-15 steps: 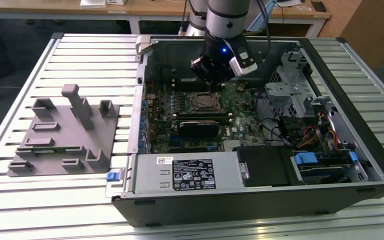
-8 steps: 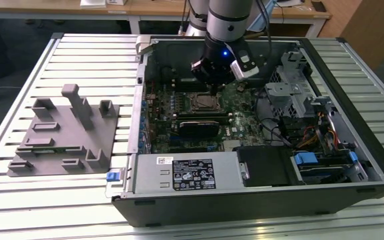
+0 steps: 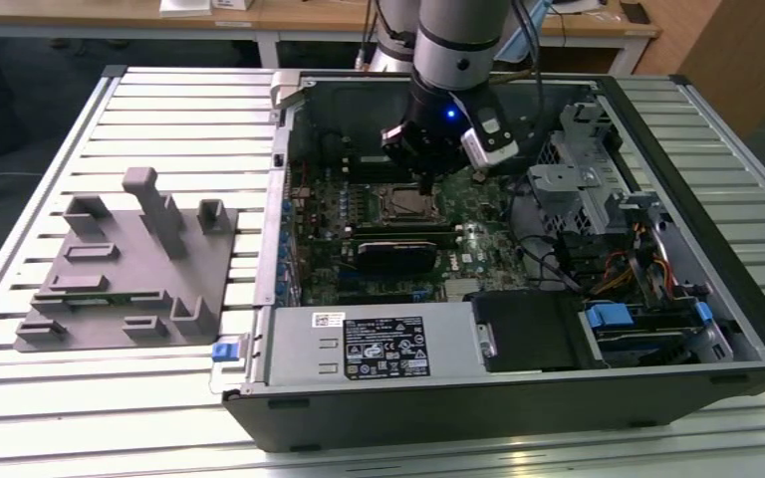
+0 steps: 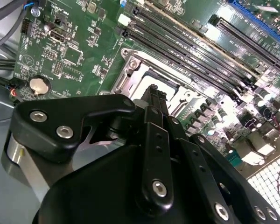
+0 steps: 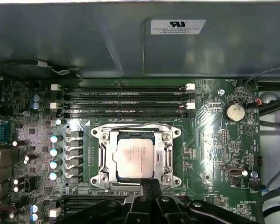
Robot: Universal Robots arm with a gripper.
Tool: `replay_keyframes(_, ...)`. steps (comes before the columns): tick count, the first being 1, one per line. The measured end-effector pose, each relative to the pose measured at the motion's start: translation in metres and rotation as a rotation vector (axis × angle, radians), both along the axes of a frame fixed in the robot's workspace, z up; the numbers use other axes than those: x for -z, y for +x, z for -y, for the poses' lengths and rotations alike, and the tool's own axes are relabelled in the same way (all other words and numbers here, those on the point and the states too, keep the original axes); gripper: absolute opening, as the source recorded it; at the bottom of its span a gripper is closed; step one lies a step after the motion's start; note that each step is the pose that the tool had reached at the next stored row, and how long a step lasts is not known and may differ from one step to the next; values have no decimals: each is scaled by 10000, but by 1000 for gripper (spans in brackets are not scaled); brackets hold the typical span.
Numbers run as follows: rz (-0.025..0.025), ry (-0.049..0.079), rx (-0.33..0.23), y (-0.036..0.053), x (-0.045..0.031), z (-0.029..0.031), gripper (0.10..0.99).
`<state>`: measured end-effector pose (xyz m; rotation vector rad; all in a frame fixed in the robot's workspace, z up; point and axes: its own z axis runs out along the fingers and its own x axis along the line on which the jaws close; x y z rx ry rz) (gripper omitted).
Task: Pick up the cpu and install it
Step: 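Install the second cpu locking lever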
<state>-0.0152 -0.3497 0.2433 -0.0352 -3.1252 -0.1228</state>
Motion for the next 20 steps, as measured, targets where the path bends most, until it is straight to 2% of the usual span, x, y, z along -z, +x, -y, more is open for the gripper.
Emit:
replay_keyframes(2, -23, 135, 0, 0, 3, 44, 106)
replay_keyframes(6, -24, 153, -1, 0, 16, 170, 106)
replay_keyframes(10, -24, 151, 0, -25, 29, 198, 106)
replay_keyframes(16, -24, 149, -1, -180, 59, 229, 106)
replay_keyframes(20, -23, 150, -2, -239, 75, 254, 106)
